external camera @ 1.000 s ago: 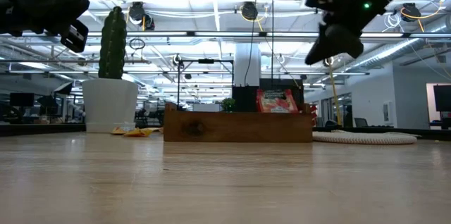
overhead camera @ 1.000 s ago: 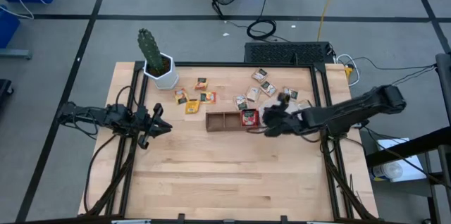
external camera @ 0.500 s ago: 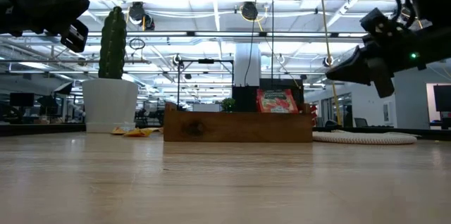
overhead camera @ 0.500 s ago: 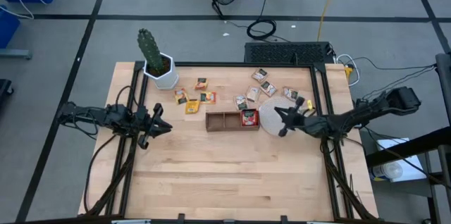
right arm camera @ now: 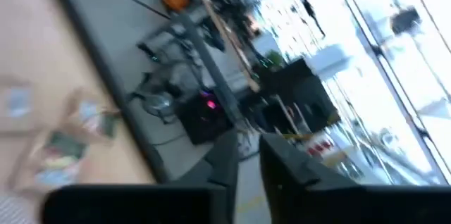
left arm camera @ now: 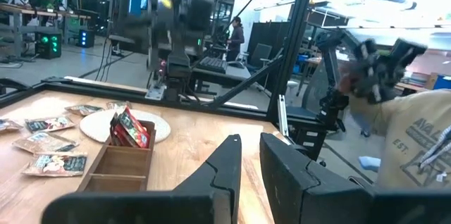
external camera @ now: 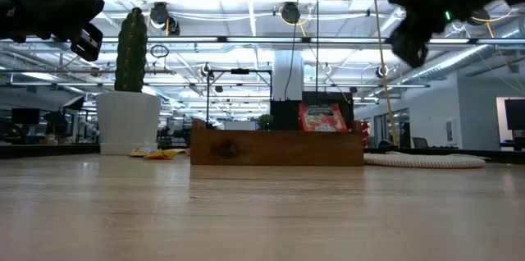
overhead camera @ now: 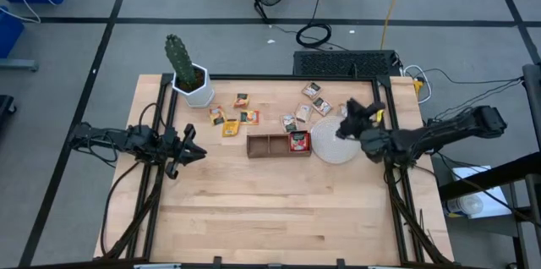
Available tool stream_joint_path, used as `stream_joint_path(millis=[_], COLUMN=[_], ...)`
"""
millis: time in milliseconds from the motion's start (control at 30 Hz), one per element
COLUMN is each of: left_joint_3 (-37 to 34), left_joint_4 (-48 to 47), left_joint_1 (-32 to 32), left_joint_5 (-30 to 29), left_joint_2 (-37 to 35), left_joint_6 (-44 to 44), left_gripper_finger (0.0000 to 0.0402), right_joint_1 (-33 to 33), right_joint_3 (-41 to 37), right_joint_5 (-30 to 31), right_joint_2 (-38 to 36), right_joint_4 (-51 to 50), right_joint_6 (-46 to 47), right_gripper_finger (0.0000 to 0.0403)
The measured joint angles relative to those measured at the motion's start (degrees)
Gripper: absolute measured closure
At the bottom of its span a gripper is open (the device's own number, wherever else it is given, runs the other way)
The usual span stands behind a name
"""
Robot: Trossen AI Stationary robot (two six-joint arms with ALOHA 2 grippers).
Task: Pick & Place Tea
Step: Put the brown tea bag into the middle section of the wooden organizer
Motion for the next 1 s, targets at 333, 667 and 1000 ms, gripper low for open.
stream_joint_path(millis=[333, 667, 1000], left_joint_3=[0.0, 0.0, 0.0], left_joint_4=[0.0, 0.0, 0.0], left_joint_1=[0.0, 0.0, 0.0], left_joint_5=[0.0, 0.0, 0.0], left_joint_2=[0.0, 0.0, 0.0], left_joint_6=[0.0, 0.0, 0.0], left_gripper_finger=[0.0344, 0.0344, 0.0344], right_joint_1=[-3.8, -2.0, -13.9], right_joint_3=[13.3, 13.2, 30.7], right_joint_5=[6.2, -20.4, -73.0], right_joint_2=[3.7, 15.5, 22.7], right_joint_4=[9.3, 3.7, -39.0], right_joint_6=[-10.5, 16.8, 38.7], right_gripper_finger=[0.0268, 0.0313, 0.0330])
